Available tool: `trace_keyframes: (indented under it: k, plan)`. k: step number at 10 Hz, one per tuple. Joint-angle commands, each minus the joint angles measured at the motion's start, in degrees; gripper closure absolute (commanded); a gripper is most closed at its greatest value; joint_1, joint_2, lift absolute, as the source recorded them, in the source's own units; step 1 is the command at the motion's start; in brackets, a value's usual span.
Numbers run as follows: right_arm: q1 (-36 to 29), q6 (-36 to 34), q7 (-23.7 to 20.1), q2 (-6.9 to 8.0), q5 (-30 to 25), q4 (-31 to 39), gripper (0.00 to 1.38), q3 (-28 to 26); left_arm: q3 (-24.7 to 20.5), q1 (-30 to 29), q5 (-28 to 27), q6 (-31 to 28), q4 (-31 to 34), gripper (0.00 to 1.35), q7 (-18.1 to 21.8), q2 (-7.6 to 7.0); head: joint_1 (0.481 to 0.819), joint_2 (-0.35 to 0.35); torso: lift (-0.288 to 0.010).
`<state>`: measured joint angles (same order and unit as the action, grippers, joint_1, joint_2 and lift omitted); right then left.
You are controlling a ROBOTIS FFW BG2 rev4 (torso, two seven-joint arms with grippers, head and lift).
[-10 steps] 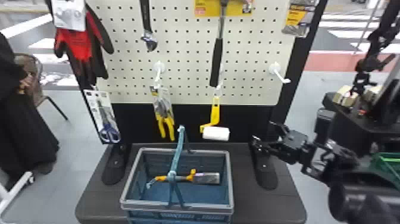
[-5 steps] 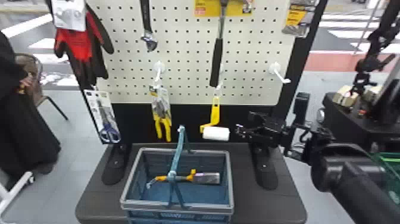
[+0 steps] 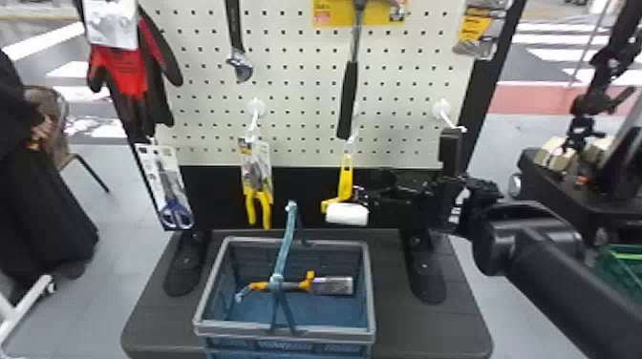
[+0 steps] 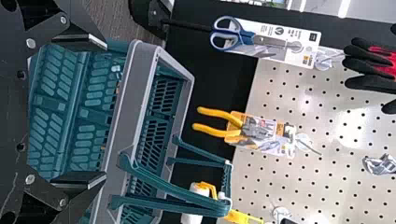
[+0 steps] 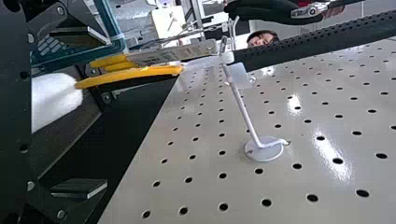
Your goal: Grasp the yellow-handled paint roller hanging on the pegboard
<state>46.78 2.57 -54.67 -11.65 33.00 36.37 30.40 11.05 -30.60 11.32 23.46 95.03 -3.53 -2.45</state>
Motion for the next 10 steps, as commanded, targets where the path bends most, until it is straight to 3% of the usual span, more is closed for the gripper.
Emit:
trace_keyframes:
  k: [1,6,8,9,10]
  plan:
    - [1.8,0.6,0.0,1.27,1.1,-2.8,0.21,1.8,0.4,0.9,0.0,0.1,-0.9,0.31,0.0,0.08,0.549,0.0,-0.1]
    - [5.0,3.9,-0.2,6.11,3.9,-13.4,0.21,5.5,0.4,2.0,0.0,0.8,-2.6,0.31,0.0,0.43,0.549,0.0,-0.1]
    - [5.7,4.1,-0.3,6.46,3.1,-13.9,0.22,5.8,0.4,2.1,0.0,0.9,-2.7,0.31,0.0,0.43,0.549,0.0,-0.1]
    - [5.8,4.2,-0.4,6.64,3.2,-14.5,0.27,5.8,0.3,2.1,0.0,1.0,-2.7,0.31,-0.1,0.43,0.549,0.0,-0.1]
    - [6.1,4.2,-0.5,7.08,3.4,-15.5,0.52,5.9,0.3,2.1,0.0,1.0,-2.8,0.31,-0.1,0.43,0.549,0.0,-0.1]
